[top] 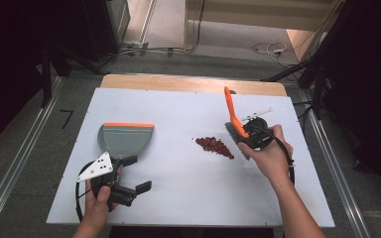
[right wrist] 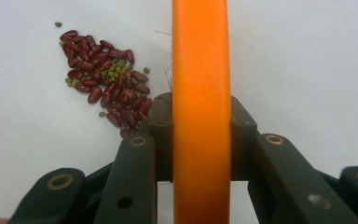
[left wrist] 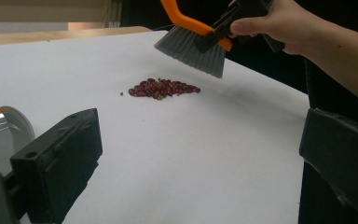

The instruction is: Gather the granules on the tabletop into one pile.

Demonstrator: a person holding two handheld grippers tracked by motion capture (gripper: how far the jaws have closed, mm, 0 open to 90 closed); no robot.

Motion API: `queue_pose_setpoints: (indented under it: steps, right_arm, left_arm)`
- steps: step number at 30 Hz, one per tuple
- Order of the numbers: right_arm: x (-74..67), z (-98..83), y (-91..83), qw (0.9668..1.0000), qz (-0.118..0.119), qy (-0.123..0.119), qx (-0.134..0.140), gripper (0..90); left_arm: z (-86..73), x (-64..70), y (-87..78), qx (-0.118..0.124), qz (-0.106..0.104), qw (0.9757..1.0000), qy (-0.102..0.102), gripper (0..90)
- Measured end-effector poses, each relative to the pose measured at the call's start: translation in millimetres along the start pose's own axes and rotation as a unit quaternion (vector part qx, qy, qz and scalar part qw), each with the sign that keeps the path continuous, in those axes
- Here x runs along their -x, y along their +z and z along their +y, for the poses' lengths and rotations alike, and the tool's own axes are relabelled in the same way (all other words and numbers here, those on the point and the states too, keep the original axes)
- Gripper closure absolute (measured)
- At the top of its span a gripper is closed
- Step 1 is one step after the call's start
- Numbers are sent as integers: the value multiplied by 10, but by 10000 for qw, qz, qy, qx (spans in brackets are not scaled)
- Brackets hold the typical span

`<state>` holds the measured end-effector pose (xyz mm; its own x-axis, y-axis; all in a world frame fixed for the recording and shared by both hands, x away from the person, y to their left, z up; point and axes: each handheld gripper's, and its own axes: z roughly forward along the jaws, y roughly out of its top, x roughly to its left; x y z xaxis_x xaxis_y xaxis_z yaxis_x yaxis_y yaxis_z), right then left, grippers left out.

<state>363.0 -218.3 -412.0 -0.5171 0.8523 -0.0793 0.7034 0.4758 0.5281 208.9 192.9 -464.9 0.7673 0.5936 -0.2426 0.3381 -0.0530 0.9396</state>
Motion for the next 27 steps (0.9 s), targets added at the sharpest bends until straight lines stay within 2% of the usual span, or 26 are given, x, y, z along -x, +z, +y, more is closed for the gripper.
queue_pose_setpoints:
  steps: [5, 8, 13, 18, 27]
  right_arm:
    - [138, -212, -136, 9992, 137, 74, 358, 684]
    - [206, -360, -197, 9983, 247, 206, 496, 684]
    - [334, -652, -279, 9953, 439, 382, 777, 683]
    - [416, -904, -334, 9921, 618, 393, 1016, 684]
    - [490, -1230, -484, 9855, 946, 480, 1323, 683]
  left_arm:
    - [1, -11, -10, 13, 58, 10000, 1, 2]
    - [2, -18, -18, 37, 90, 10000, -6, 2]
    - [4, -30, -36, 48, 165, 9999, 3, 2]
    - [5, -49, -60, 69, 240, 9997, 25, 2]
    - [10, -65, -105, 125, 339, 9993, 64, 2]
